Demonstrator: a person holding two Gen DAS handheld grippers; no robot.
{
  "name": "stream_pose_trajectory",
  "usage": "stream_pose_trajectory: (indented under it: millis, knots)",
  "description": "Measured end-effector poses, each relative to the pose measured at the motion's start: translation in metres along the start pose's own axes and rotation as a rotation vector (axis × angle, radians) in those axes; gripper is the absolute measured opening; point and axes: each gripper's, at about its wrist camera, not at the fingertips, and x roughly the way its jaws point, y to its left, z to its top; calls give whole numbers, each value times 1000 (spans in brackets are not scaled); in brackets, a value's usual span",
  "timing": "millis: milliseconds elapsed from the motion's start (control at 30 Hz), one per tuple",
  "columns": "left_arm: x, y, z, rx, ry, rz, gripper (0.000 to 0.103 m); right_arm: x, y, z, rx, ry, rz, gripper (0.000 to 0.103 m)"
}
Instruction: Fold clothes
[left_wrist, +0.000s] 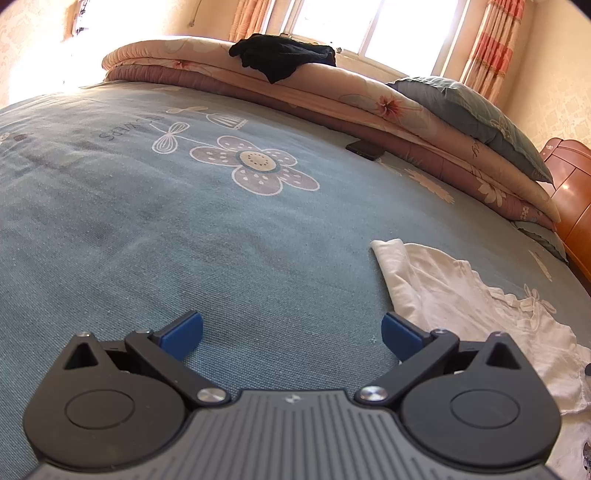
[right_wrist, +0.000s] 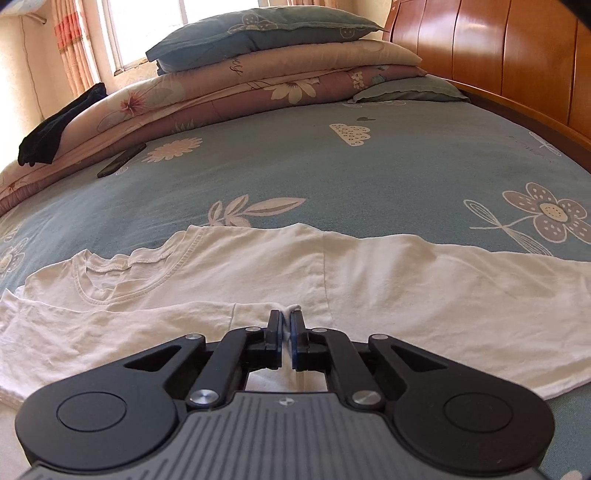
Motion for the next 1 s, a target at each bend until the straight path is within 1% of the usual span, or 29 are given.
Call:
stream_pose_trajectory:
  millis: [100,233,367,433,500,567,600,700,733,767,800,900,967,1000]
  knots:
    - [0,1,0,-1,1,-1,102,-7,-2,-3,-8,22,-15,5]
    - [0,1,1,-2,1,-2,102,-2,-3,-8,-8,79,-19,5]
    - [1,2,1,-3,2,-4,102,-5,-3,-7,4,91,-35,6]
    - [1,3,2,-3,2,-4,102,-7,-9,-7,43,103,-12,12]
    - [1,3,2,-5,2,-5,102,-11,-17,-11,98,101,38,31]
    - [1,3,1,-7,3,-6,102,-14,-21,-16,123,110,78,36]
    - [1,3,1,-5,3,-4,102,-13,-21,-19,121,112,83,41]
    - [1,1,0,2,2,1,102,-14,-13,-25,89,103,83,47]
    - [2,1,0,5,2,3,102,-14,-9,-26,72,100,82,45]
    - [2,0,0,8,2,4,102,-14,-4,-26,43,108,81,29]
    - [2,0,-1,9,2,5,102,-15,1,-26,14,115,79,10]
    - [1,0,0,9,2,5,102,-21,7,-23,-32,105,46,9]
    - [1,0,0,5,3,2,102,-20,4,-21,-13,128,19,11]
    - [1,1,0,1,3,1,102,-19,3,-20,-4,141,3,21]
